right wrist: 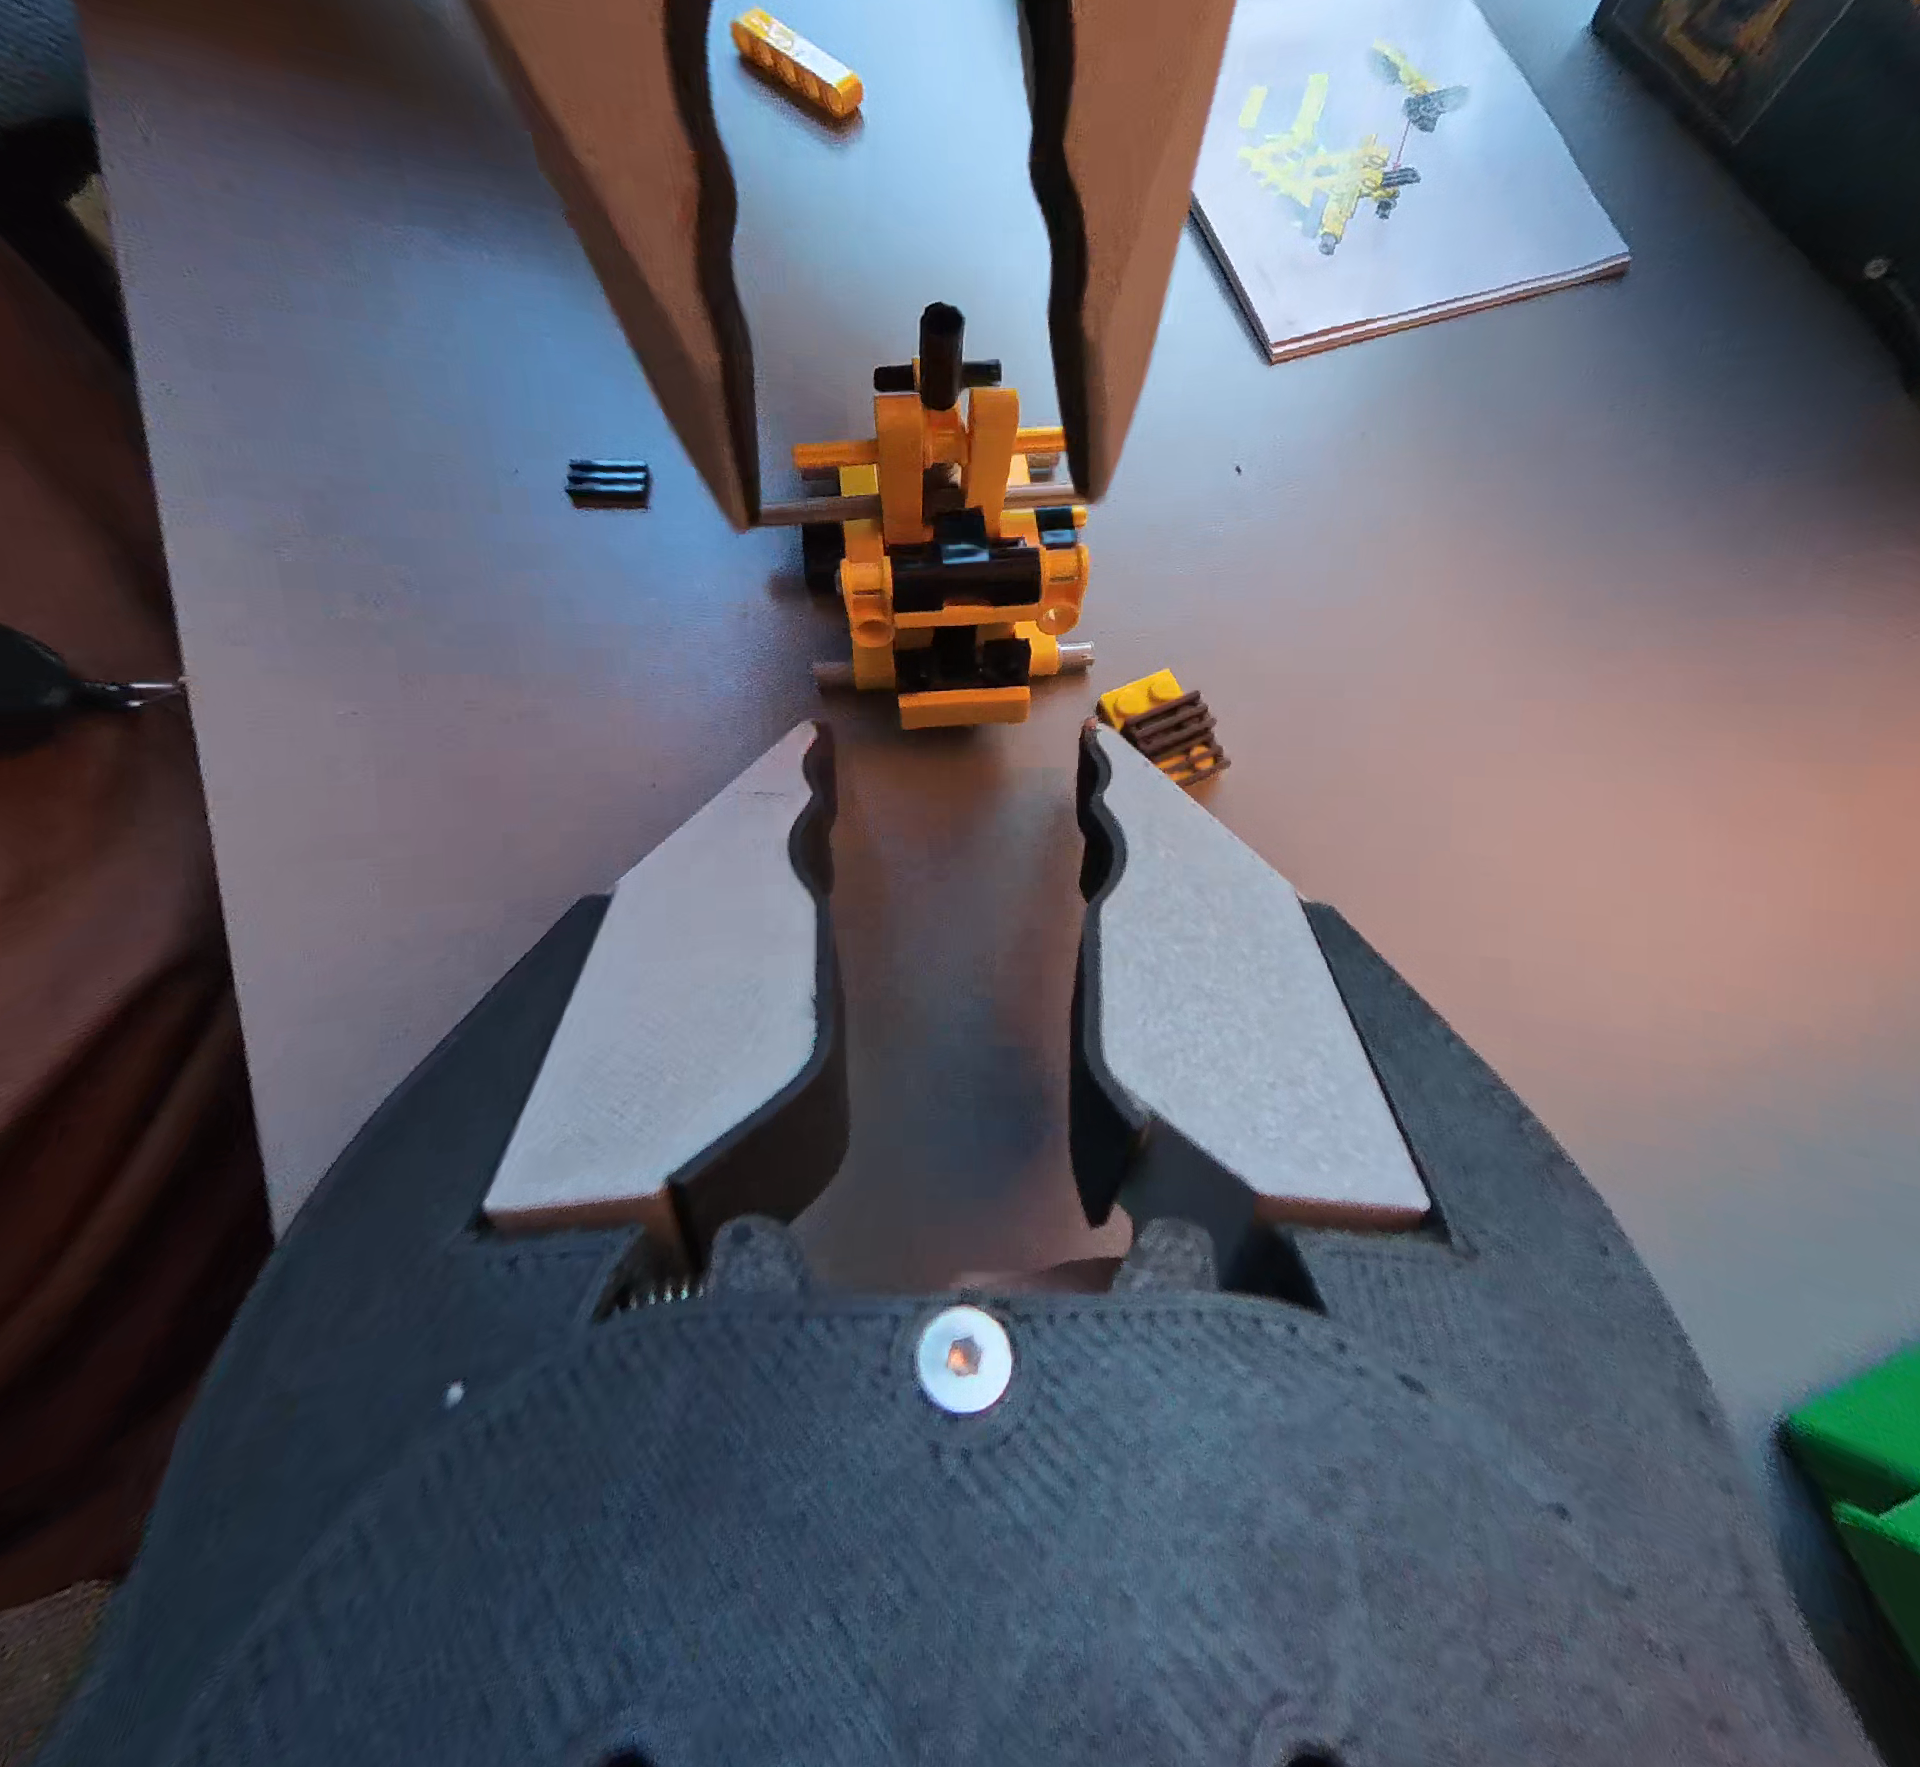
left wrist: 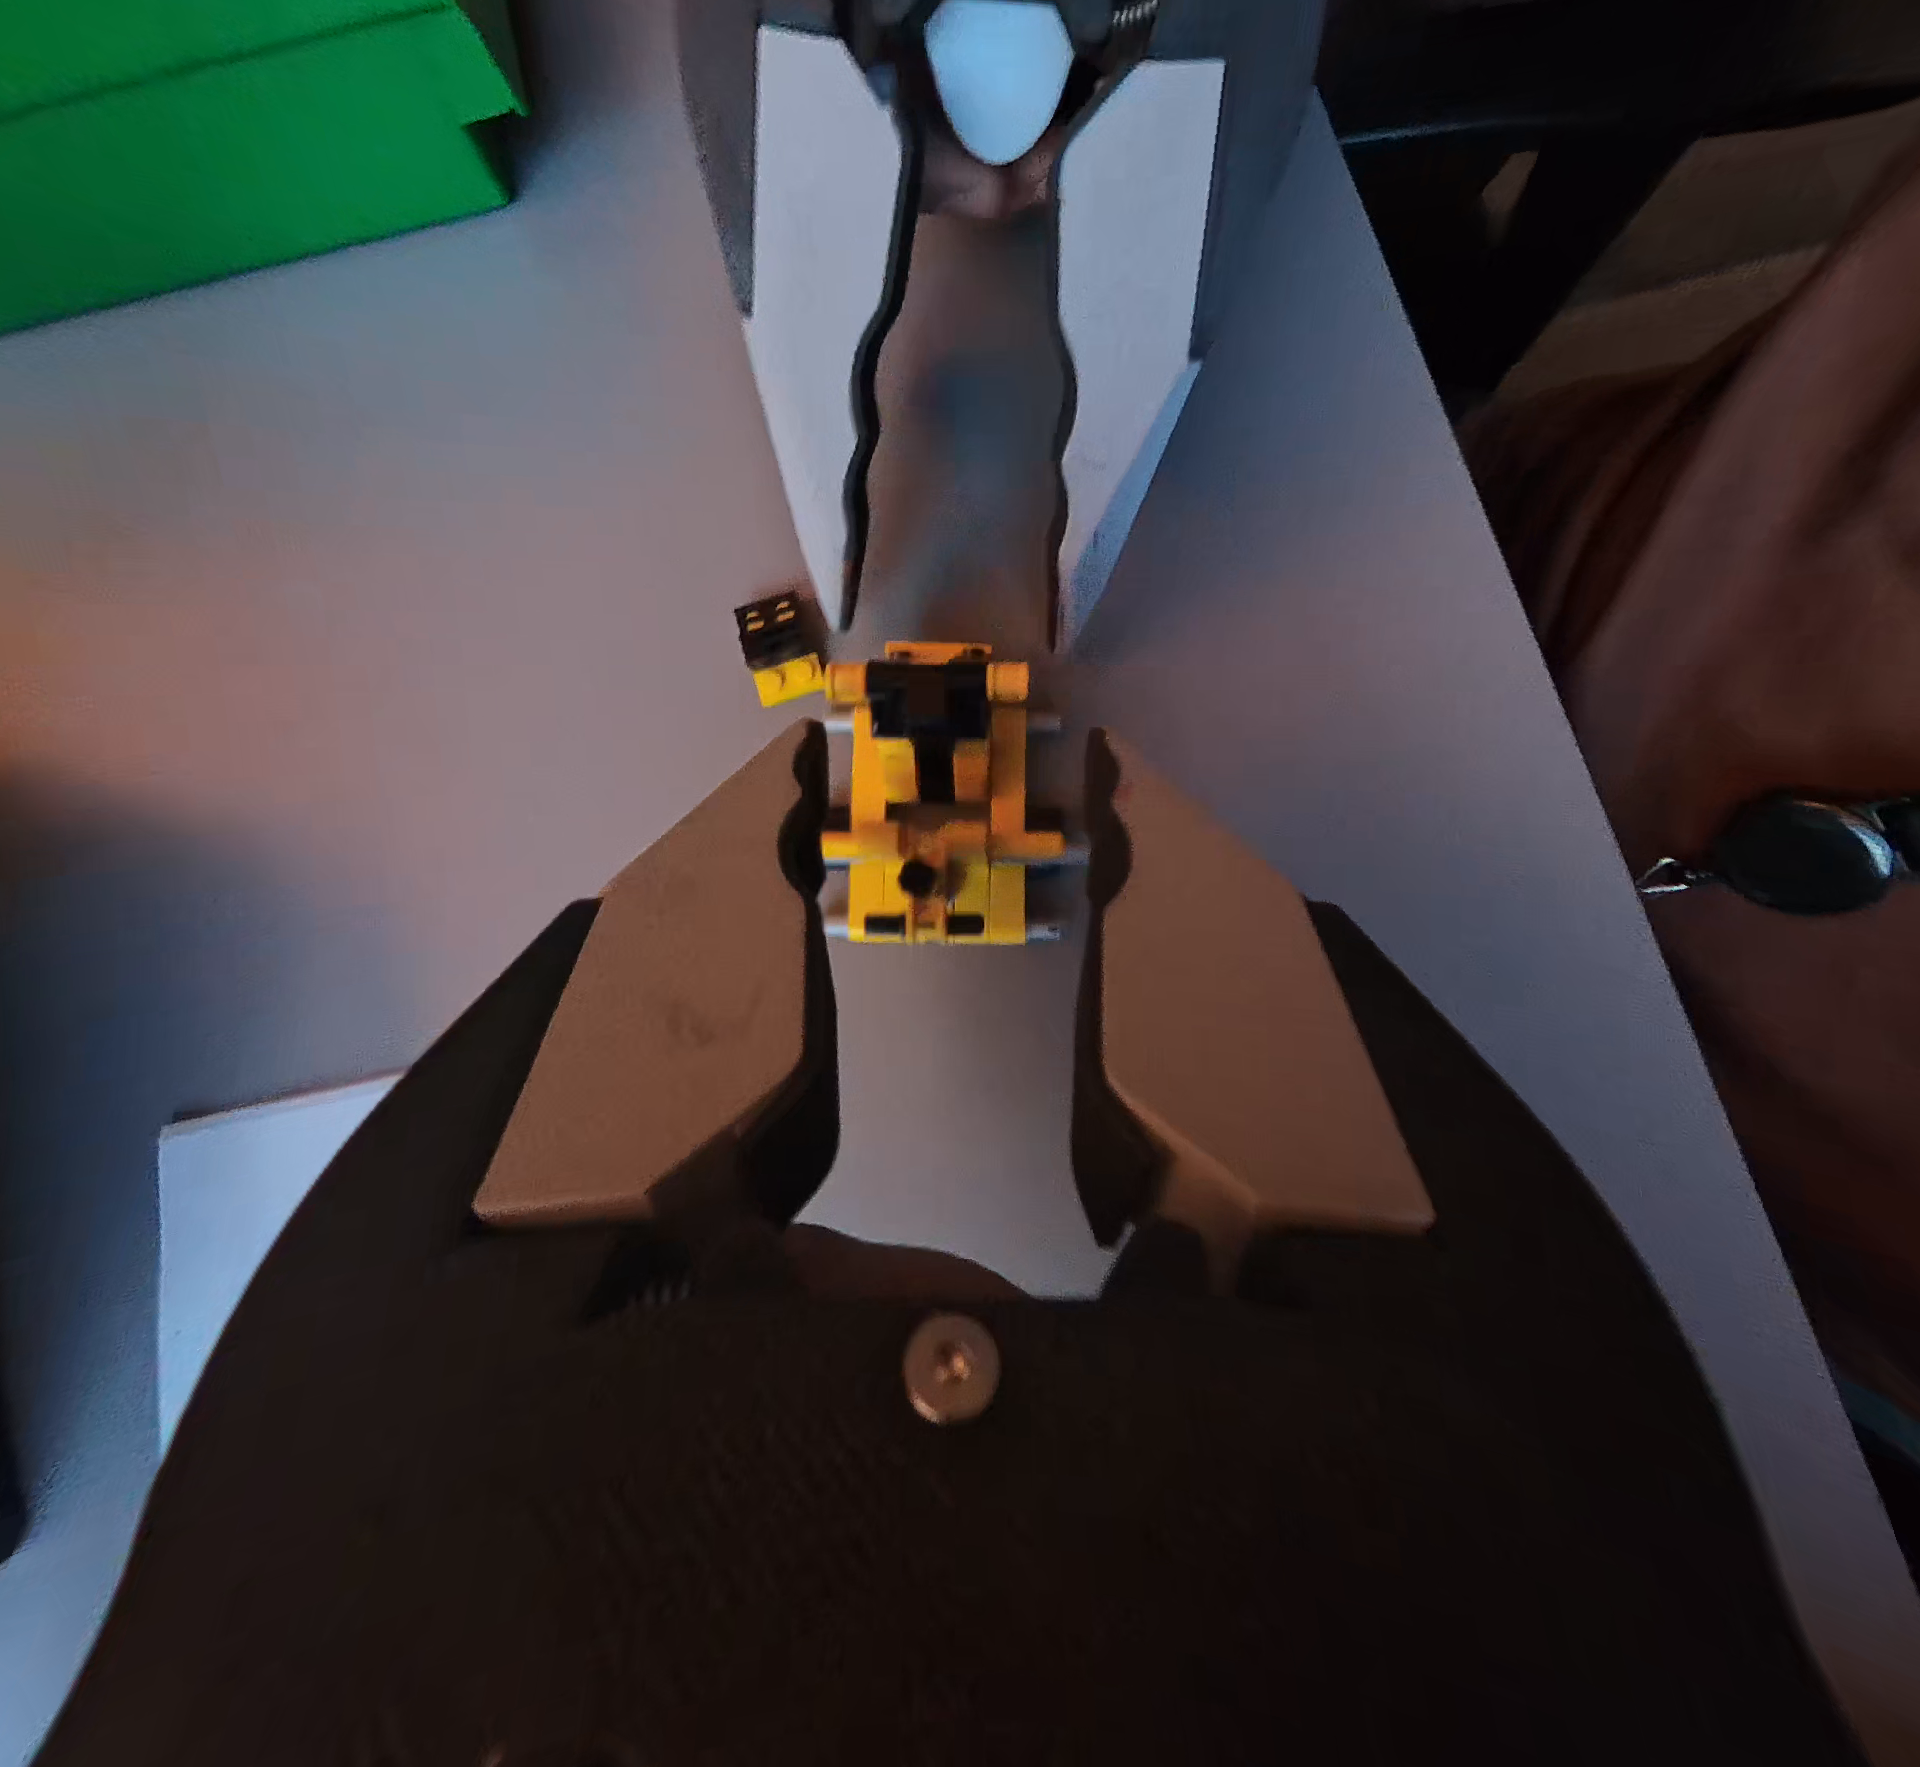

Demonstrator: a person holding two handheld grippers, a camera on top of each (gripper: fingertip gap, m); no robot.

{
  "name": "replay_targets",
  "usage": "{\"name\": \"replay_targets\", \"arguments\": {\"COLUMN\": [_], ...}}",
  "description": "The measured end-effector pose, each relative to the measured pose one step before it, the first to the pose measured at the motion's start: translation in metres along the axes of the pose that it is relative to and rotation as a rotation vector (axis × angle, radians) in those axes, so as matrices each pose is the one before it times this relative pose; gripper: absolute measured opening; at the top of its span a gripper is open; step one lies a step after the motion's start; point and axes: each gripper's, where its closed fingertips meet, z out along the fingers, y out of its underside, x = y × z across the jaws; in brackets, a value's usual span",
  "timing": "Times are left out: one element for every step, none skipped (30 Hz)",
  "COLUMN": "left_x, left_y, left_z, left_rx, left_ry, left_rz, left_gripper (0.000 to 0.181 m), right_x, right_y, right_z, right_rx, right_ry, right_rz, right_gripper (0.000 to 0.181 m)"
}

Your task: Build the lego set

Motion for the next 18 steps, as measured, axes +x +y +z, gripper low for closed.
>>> {"name": "replay_targets", "arguments": {"left_x": [0.00042, -0.00084, -0.00156, -0.00229, -0.00369, -0.00270, -0.00048, 0.00123, 0.00046, 0.00075, 0.00085, 0.00047, 0.00003, -0.00054, -0.00037, -0.00003, -0.00019, -0.00096], "left_y": [-0.00189, -0.00094, -0.00055, 0.00007, 0.00048, 0.00012, -0.00087, -0.00087, -0.00017, 0.00039, 0.00054, 0.00061, 0.00052, -0.00018, -0.00070, -0.00092, -0.00076, -0.00089], "left_z": [0.00498, 0.00442, 0.00357, 0.00293, 0.00228, 0.00144, 0.00066, 0.00027, 0.00018, -0.00038, -0.00074, -0.00080, -0.00097, -0.00106, -0.00158, -0.00230, -0.00279, -0.00334], "left_rx": [-0.0179, -0.0173, -0.0121, -0.0092, -0.0081, -0.0023, 0.0065, 0.0094, 0.0062, 0.0050, 0.0041, 0.0038, 0.0061, 0.0117, 0.0168, 0.0219, 0.0251, 0.0281], "left_ry": [-0.0025, -0.0046, -0.0027, -0.0004, -0.0047, 0.0019, 0.0141, 0.0207, 0.0116, 0.0094, 0.0080, 0.0056, 0.0019, -0.0015, 0.0011, 0.0051, 0.0048, -0.0011], "left_rz": [0.0132, 0.0123, 0.0094, 0.0020, -0.0052, -0.0070, -0.0086, -0.0069, -0.0053, -0.0034, -0.0039, -0.0051, -0.0038, -0.0044, -0.0069, -0.0067, -0.0087, -0.0090], "left_gripper": [0.049, 0.050, 0.050, 0.050, 0.050, 0.050, 0.046, 0.040, 0.040, 0.040, 0.040, 0.040, 0.040, 0.040, 0.040, 0.040, 0.040, 0.040], "right_x": [-0.00008, -0.00027, 0.00046, 0.00027, 0.00044, 0.00082, 0.00033, -0.00062, -0.00046, 0.00019, 0.00040, 0.00060, 0.00083, 0.00049, 0.00002, -0.00031, -0.00115, -0.00113], "right_y": [0.00013, -0.00023, -0.00070, -0.00064, -0.00013, 0.00001, 0.00026, -0.00019, -0.00042, -0.00063, -0.00086, -0.00123, -0.00152, -0.00176, -0.00193, -0.00196, -0.00151, -0.00047], "right_z": [0.00206, 0.00172, 0.00133, 0.00119, 0.00110, 0.00106, 0.00092, 0.00054, 0.00013, -0.00043, -0.00057, -0.00102, -0.00128, -0.00142, -0.00145, -0.00155, -0.00108, -0.00047], "right_rx": [-0.0087, -0.0057, -0.0021, -0.0014, -0.0032, -0.0044, -0.0045, -0.0016, 0.0023, 0.0045, 0.0072, 0.0100, 0.0127, 0.0150, 0.0153, 0.0161, 0.0122, 0.0036], "right_ry": [-0.0002, -0.0027, -0.0001, -0.0026, -0.0045, -0.0047, -0.0090, -0.0140, -0.0103, -0.0048, -0.0032, -0.0029, -0.0029, -0.0043, -0.0052, -0.0057, -0.0102, -0.0080], "right_rz": [-0.0024, -0.0019, -0.0014, -0.0017, -0.0011, 0.0007, 0.0012, -0.0010, -0.0018, -0.0012, 0.0002, 0.0017, 0.0025, 0.0032, 0.0021, 0.0001, -0.0016, -0.0013], "right_gripper": [0.044, 0.043, 0.043, 0.043, 0.043, 0.043, 0.041, 0.037, 0.032, 0.029, 0.026, 0.023, 0.022, 0.022, 0.022, 0.022, 0.024, 0.032]}}
